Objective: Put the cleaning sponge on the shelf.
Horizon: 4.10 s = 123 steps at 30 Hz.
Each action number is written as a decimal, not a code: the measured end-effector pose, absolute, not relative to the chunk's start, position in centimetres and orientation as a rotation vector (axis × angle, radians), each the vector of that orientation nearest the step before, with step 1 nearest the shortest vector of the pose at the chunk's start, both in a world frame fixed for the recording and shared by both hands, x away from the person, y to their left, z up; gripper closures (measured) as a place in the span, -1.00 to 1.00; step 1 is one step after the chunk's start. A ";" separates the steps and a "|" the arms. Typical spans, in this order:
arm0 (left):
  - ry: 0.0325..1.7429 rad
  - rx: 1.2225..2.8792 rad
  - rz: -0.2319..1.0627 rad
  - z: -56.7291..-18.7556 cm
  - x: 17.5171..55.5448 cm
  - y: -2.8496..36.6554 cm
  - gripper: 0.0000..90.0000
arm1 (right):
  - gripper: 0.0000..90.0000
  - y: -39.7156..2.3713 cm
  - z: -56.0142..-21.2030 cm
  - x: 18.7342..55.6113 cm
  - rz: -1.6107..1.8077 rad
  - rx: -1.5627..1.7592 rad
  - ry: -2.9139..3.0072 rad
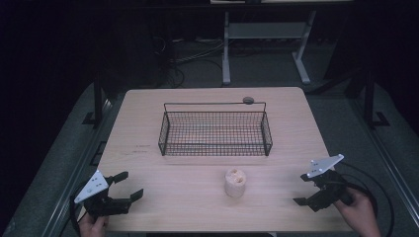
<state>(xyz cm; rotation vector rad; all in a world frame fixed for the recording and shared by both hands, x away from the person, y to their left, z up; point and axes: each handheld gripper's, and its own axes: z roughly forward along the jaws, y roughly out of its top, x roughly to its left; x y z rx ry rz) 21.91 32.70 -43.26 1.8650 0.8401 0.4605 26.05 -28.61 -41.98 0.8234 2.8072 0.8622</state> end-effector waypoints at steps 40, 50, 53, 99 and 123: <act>0.827 1.864 0.451 -43.3 21.7 32.5 -0.69 | -0.68 -23.0 -39.2 26.8 0.779 0.605 2.914; 0.824 1.864 0.447 -43.3 21.6 32.4 -0.69 | -0.68 -20.8 -38.9 27.8 0.741 0.544 2.953; 0.828 1.861 0.450 -43.3 21.7 32.6 -0.69 | -0.68 -20.2 -38.7 28.0 0.725 0.508 2.961; 0.842 1.840 0.451 -43.2 21.6 33.2 -0.69 | -0.67 -12.3 -38.1 30.5 0.623 0.341 3.072; 0.838 1.827 0.447 -43.1 21.6 33.4 -0.69 | -0.47 -9.2 -38.9 32.4 0.529 0.316 3.118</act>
